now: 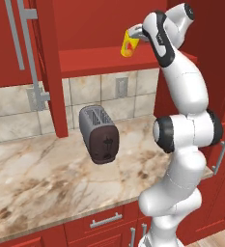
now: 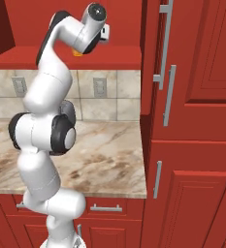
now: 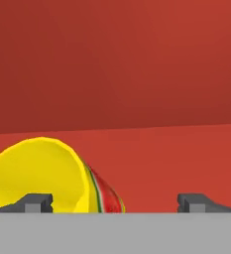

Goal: Open the cabinet directly in front. Then move the wine and the cup to the dining counter with the candle on it.

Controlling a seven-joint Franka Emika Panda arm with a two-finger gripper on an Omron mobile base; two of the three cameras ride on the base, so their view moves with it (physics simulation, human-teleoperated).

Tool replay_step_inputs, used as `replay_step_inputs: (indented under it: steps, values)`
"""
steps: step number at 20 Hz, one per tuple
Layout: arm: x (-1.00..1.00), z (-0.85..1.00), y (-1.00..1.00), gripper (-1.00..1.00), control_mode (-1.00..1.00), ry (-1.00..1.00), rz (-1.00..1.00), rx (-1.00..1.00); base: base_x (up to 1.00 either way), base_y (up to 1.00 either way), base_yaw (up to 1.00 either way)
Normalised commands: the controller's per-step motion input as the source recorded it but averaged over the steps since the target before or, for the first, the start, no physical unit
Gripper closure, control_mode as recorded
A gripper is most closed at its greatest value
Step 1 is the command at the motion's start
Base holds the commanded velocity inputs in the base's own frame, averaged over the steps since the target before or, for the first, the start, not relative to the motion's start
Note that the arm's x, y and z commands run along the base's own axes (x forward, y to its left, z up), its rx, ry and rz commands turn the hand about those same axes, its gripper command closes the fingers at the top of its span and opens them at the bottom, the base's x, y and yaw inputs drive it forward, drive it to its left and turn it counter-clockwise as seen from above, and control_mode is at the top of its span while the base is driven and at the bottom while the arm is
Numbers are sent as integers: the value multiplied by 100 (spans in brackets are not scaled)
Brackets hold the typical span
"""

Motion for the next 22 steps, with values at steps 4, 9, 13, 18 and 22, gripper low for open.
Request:
replay_step_inputs:
  steps: [4,9,13,18,22]
  values:
    - [-29,-36,0,-100,-100,-13,-6,0,0,0,0]
    - [-3,-38,2,100,-100,-17,-7,3,0,0,0]
    - [23,-8,8,100,-100,-1,-6,0,0,0,0]
    - [39,0,8,100,-100,0,-5,0,0,0,0]
    - [33,0,15,100,-100,-2,-6,0,0,0,0]
